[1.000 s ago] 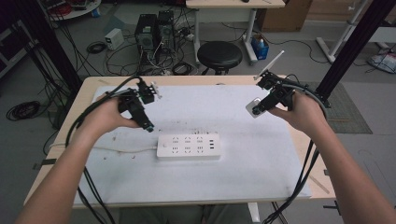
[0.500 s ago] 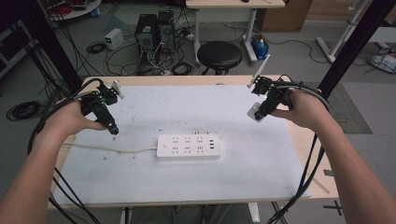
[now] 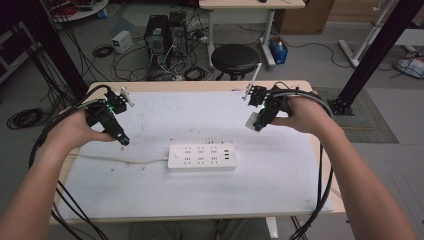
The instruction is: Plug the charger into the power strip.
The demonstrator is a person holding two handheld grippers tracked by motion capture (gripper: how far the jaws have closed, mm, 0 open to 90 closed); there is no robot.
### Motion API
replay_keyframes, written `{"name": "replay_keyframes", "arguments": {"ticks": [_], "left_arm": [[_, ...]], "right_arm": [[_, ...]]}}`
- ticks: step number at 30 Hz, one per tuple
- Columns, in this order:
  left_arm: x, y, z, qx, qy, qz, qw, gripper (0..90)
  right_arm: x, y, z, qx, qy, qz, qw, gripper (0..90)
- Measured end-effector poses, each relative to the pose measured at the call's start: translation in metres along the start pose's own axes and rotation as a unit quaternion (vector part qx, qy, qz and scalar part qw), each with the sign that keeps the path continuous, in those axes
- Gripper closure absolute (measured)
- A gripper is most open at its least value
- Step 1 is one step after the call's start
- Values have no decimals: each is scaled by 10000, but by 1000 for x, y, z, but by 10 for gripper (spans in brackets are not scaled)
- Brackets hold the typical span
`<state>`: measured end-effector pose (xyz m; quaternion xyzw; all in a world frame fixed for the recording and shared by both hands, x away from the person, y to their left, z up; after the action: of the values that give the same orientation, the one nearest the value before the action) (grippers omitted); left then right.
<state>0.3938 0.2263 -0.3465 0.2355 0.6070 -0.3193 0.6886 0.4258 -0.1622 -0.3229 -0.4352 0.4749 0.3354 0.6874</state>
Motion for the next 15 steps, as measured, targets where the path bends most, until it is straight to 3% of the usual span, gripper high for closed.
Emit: {"name": "replay_keyframes", "arguments": {"ticks": [4,5,8,11,13,15], "left_arm": [[3,-6,-1,74,13,1,10000,228],[5,-8,-1,132,35,2,9999,228],[7,-14,-1,217,-16,-11,9998,217],[8,-17,-2,286,-54,-38,9996,193],[9,-19,-3,349,-34,-44,9994,193],[10,-21,-3,334,-110,-62,9994,193]], "right_arm": [[8,8,15,-195,-8,60,9998,621],[17,17,28,-401,-28,128,9991,622],[28,30,44,-729,4,241,9970,622],[35,40,54,-842,107,259,9961,622],[45,49,68,-1178,128,182,9928,622],[53,56,77,-1254,128,335,9915,622]]}}
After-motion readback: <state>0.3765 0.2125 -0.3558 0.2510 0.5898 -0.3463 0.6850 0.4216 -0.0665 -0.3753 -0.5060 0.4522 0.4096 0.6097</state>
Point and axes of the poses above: each handheld gripper's, and its own axes: x roughly forward along the jaws, z roughly out of its top, y roughly to its left, the point moved 8 cm from there along x, roughly forward along the jaws, and after that the axes turned 8 degrees about -z, right-handed, at the moved point
